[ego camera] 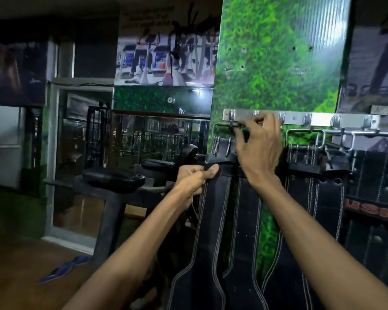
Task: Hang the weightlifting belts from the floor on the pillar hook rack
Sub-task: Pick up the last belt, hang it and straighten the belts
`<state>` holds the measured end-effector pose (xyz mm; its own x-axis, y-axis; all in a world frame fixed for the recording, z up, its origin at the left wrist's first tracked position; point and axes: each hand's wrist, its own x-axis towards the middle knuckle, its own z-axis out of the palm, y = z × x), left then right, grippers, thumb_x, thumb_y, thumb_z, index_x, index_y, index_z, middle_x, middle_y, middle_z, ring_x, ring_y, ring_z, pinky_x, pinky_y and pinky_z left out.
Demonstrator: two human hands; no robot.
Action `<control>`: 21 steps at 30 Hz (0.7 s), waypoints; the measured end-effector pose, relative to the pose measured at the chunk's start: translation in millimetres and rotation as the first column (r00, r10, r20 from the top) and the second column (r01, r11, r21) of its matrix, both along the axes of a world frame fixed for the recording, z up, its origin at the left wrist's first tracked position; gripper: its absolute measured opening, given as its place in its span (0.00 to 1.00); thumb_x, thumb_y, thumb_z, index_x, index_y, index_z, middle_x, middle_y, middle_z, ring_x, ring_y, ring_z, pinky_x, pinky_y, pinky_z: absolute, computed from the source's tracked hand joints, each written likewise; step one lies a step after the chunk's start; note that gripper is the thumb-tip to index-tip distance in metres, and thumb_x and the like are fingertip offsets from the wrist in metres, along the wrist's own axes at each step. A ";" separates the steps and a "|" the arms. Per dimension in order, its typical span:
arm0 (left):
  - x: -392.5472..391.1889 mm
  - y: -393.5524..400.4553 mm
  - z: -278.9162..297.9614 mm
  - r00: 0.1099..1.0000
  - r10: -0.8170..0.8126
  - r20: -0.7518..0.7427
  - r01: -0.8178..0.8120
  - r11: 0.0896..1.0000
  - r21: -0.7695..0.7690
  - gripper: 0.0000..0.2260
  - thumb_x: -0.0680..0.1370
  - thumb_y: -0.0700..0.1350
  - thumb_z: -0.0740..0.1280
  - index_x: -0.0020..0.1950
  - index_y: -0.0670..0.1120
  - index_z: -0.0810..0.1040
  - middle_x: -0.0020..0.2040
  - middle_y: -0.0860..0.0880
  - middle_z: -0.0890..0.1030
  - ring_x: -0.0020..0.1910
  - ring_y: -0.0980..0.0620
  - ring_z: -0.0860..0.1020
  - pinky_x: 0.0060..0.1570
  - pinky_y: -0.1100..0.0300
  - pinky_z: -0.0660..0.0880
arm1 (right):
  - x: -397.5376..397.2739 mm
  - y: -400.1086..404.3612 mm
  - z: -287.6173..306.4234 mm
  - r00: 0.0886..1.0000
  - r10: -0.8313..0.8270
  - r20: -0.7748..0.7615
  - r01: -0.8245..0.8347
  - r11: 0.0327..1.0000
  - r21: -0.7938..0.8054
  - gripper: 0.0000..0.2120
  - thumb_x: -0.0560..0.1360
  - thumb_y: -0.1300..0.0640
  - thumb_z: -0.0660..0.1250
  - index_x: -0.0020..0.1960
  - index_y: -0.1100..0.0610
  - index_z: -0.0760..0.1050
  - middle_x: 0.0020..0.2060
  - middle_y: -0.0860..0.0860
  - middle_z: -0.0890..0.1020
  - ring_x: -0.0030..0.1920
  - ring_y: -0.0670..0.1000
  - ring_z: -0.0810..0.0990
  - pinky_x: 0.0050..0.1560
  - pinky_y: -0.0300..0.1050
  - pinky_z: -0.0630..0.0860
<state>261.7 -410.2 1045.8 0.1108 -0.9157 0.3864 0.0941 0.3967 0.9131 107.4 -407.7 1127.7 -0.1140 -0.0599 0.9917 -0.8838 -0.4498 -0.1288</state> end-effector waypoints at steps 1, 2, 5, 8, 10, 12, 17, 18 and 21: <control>-0.1 -0.6 0.0 1.000 -0.005 -0.007 0.005 1.000 -0.010 0.16 0.71 0.53 0.80 0.38 0.45 0.78 0.32 0.48 0.74 0.41 0.47 0.76 0.46 0.49 0.71 | 2.2 2.3 -5.3 0.999 0.031 0.026 -0.030 0.999 -0.018 0.10 0.76 0.52 0.73 0.56 0.52 0.83 0.55 0.53 0.79 0.56 0.54 0.76 0.51 0.48 0.77; -0.9 1.6 -0.4 1.000 -0.009 -0.020 0.008 1.000 -0.025 0.19 0.67 0.57 0.81 0.38 0.44 0.79 0.33 0.46 0.73 0.42 0.46 0.74 0.46 0.48 0.69 | 5.1 5.5 -14.2 0.996 0.070 0.049 -0.069 0.997 -0.040 0.10 0.77 0.53 0.72 0.57 0.53 0.82 0.56 0.54 0.79 0.57 0.53 0.76 0.52 0.46 0.77; 1.8 -0.4 -9.9 1.000 -0.023 0.012 0.023 0.999 -0.046 0.25 0.64 0.62 0.81 0.43 0.43 0.79 0.34 0.46 0.73 0.41 0.45 0.71 0.44 0.48 0.68 | 11.9 20.0 -60.5 0.970 0.231 0.070 -0.229 0.973 -0.039 0.09 0.79 0.57 0.69 0.59 0.55 0.79 0.55 0.52 0.78 0.51 0.48 0.76 0.49 0.41 0.76; 4.6 -0.3 -28.3 0.994 0.007 0.110 -0.004 1.000 -0.025 0.17 0.74 0.50 0.78 0.32 0.46 0.73 0.33 0.48 0.72 0.32 0.50 0.70 0.32 0.60 0.66 | 13.5 32.3 -117.9 0.892 0.414 0.183 -0.434 0.897 0.082 0.12 0.80 0.58 0.69 0.63 0.56 0.75 0.56 0.48 0.76 0.50 0.43 0.78 0.52 0.39 0.79; 3.1 1.2 -39.4 0.992 0.004 0.126 -0.003 1.000 -0.014 0.12 0.75 0.45 0.77 0.37 0.45 0.76 0.38 0.44 0.74 0.36 0.50 0.72 0.33 0.61 0.67 | 13.3 33.1 -154.8 0.857 0.443 0.262 -0.503 0.832 0.236 0.17 0.80 0.56 0.70 0.68 0.56 0.73 0.58 0.48 0.77 0.53 0.45 0.80 0.55 0.39 0.80; 1.2 5.7 -47.0 0.994 -0.001 0.106 0.003 1.000 -0.020 0.08 0.76 0.41 0.76 0.42 0.44 0.77 0.40 0.44 0.76 0.37 0.52 0.74 0.34 0.63 0.69 | 15.2 30.6 -187.9 0.842 0.405 0.356 -0.533 0.723 0.440 0.20 0.78 0.53 0.72 0.67 0.59 0.75 0.56 0.55 0.83 0.53 0.53 0.84 0.55 0.47 0.82; -6.8 16.2 -60.7 0.994 0.054 0.095 -0.043 0.992 -0.121 0.13 0.78 0.36 0.72 0.34 0.43 0.77 0.31 0.52 0.76 0.31 0.61 0.73 0.33 0.68 0.70 | 8.7 33.3 -200.0 0.710 0.421 0.564 -0.700 0.507 0.502 0.06 0.77 0.54 0.74 0.46 0.52 0.78 0.40 0.44 0.77 0.43 0.41 0.77 0.46 0.40 0.74; -8.4 21.0 -63.7 0.991 0.067 0.113 -0.052 0.990 -0.130 0.12 0.78 0.37 0.73 0.35 0.42 0.77 0.32 0.49 0.76 0.31 0.60 0.72 0.33 0.67 0.69 | 5.1 32.7 -204.3 0.710 0.422 0.564 -0.703 0.481 0.524 0.12 0.77 0.54 0.74 0.40 0.49 0.73 0.36 0.41 0.73 0.39 0.37 0.72 0.42 0.36 0.70; -12.1 33.7 -86.0 0.954 0.143 0.263 -0.114 0.986 -0.123 0.14 0.77 0.43 0.74 0.35 0.44 0.75 0.32 0.48 0.71 0.30 0.59 0.67 0.31 0.69 0.65 | -5.8 46.8 -228.8 0.711 0.419 0.564 -0.703 0.394 0.593 0.12 0.76 0.53 0.74 0.39 0.51 0.73 0.34 0.44 0.76 0.37 0.36 0.74 0.44 0.36 0.73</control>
<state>249.6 -376.5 959.8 0.1031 -0.8528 0.5119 -0.2084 0.4847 0.8495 101.6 -360.9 898.9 -0.0132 -0.8824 0.4702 -0.3159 -0.4425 -0.8393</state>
